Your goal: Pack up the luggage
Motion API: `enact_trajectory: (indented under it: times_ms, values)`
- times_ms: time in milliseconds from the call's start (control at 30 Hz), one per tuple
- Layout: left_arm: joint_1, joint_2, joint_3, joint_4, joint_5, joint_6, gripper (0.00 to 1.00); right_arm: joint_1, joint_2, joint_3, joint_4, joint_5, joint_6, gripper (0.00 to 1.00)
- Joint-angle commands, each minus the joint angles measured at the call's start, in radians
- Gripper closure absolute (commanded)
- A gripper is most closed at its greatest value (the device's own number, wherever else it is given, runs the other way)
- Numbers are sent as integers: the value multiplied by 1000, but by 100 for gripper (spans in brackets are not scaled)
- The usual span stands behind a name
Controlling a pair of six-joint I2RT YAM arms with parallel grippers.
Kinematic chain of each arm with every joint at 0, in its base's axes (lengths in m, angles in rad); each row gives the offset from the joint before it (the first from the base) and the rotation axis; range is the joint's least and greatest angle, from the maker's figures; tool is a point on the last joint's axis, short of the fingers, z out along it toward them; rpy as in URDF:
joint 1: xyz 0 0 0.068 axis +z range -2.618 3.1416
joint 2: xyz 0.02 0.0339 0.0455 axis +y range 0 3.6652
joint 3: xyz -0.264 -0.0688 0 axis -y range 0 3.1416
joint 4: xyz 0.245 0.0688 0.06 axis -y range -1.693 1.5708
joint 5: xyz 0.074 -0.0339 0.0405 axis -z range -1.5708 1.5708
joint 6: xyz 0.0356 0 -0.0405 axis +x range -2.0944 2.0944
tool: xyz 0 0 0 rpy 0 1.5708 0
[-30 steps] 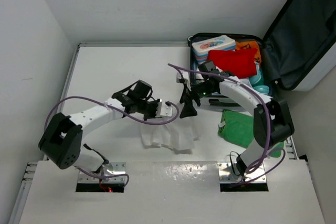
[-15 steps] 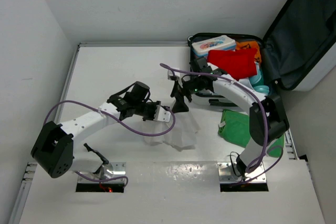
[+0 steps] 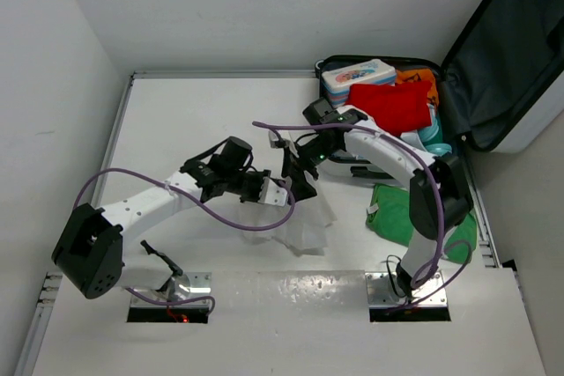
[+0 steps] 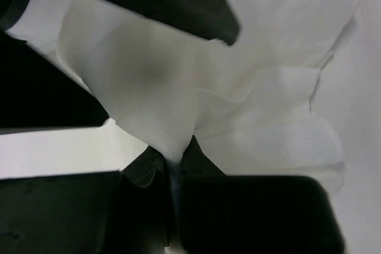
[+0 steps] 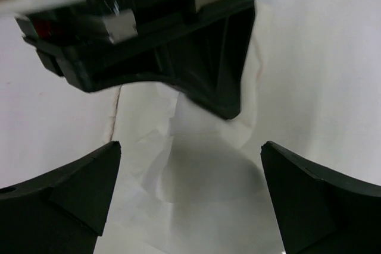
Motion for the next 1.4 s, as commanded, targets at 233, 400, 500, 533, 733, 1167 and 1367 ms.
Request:
enact_trajectory:
  times_ms: [233,400,500,533,733,1167,1367]
  values:
    - [28,-64,101,83,56,-61,100,5,69,10,-51,93,-18,3]
    - [-12,-105,101,102,47,-93,100,5,85,47,48,149,115,26]
    - [-12,-105,113,125,47,-142,100,3,125,111,18,165,132,60]
    - [-12,-114,113,125,36,-160,100,-4,125,124,7,162,135,69]
    - [-12,-127,111,171,-62,-294,19,-85,-15,185,28,94,230,100]
    - [-2,-151,78,235,-123,-404,5,-573,245,786,89,-38,780,100]
    - [7,-142,88,235,-133,-405,5,-802,355,760,240,-62,1003,100]
